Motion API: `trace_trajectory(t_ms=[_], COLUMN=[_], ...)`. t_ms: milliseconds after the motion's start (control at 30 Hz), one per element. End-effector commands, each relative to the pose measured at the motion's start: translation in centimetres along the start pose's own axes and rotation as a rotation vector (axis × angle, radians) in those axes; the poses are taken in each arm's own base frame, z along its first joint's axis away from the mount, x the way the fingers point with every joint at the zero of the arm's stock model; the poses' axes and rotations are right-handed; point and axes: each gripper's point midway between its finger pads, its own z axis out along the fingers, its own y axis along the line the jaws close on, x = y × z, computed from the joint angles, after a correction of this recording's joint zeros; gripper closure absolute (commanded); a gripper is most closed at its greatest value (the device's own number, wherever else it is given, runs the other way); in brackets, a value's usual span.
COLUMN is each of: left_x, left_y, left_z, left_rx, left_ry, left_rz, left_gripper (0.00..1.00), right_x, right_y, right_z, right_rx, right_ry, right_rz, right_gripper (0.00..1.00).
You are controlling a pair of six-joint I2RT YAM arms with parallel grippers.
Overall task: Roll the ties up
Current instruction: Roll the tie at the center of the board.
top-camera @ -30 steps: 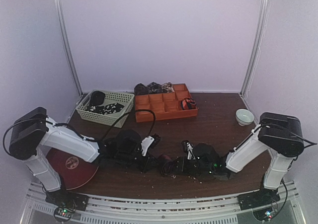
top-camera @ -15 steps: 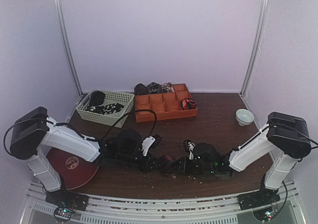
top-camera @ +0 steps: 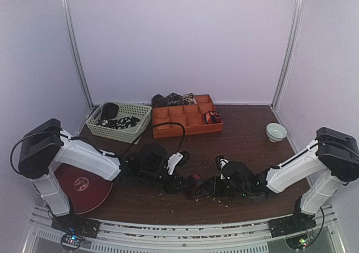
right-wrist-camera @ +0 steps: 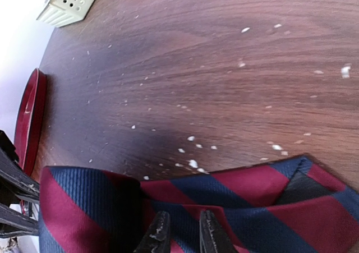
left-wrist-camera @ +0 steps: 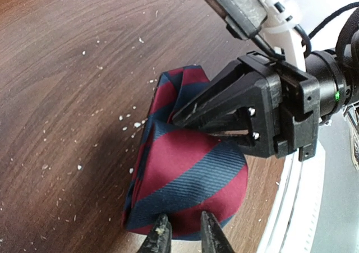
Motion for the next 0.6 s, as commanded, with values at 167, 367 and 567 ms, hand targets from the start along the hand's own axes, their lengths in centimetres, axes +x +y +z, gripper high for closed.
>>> trace_trajectory(t_ms=[167,367,567], left_x=[-1.0,-1.2,-0.9], left_y=[-0.5,-0.5,-0.9], left_z=[1.3,2.2,2.9], left_rx=[0.004,-0.007,0.004], left_ry=[-0.004,0.009,0.022], left_rz=[0.025,0.036,0.049], left_gripper=[0.80,0.80,0.80], right_x=[-3.6,-4.1,-3.7], right_y=[-0.6,2.2,3.0], right_z=[-3.7,-4.2,-3.2], right_rx=[0.084,-0.005,0.004], right_ry=[-0.122,-0.086,-0.037], right_rz=[-0.046,-0.065,-0.091], right_gripper=[0.71,0.58,0.53])
